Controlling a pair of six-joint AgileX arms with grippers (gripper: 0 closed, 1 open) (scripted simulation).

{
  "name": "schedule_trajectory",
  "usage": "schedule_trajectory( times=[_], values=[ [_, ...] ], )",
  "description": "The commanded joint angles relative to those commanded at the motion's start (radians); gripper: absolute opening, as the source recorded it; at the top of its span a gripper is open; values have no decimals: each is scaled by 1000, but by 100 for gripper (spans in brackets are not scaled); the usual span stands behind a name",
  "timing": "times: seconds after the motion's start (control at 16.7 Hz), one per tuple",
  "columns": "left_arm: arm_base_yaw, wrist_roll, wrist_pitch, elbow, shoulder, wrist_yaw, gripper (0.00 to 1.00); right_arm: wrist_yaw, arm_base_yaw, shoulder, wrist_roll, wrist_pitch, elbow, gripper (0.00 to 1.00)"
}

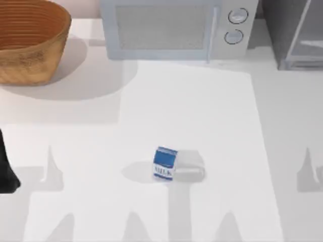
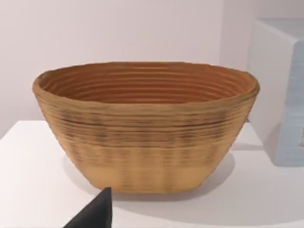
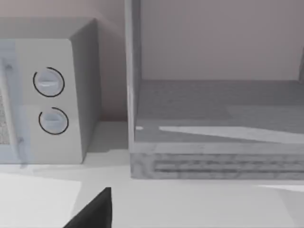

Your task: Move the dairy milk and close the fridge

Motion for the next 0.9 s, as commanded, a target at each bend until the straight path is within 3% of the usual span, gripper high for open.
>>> schedule_trajectory(
  times=[0.18, 0.36, 0.9],
  values=[
    [0, 0, 0, 0, 0, 0, 100, 13, 13, 12, 1, 12, 1, 100],
    [0, 0, 0, 0, 0, 0, 100, 111, 111, 98, 3, 95, 4, 100],
    [0, 0, 0, 0, 0, 0, 100, 672, 670, 561, 11, 528, 15, 100]
  ],
)
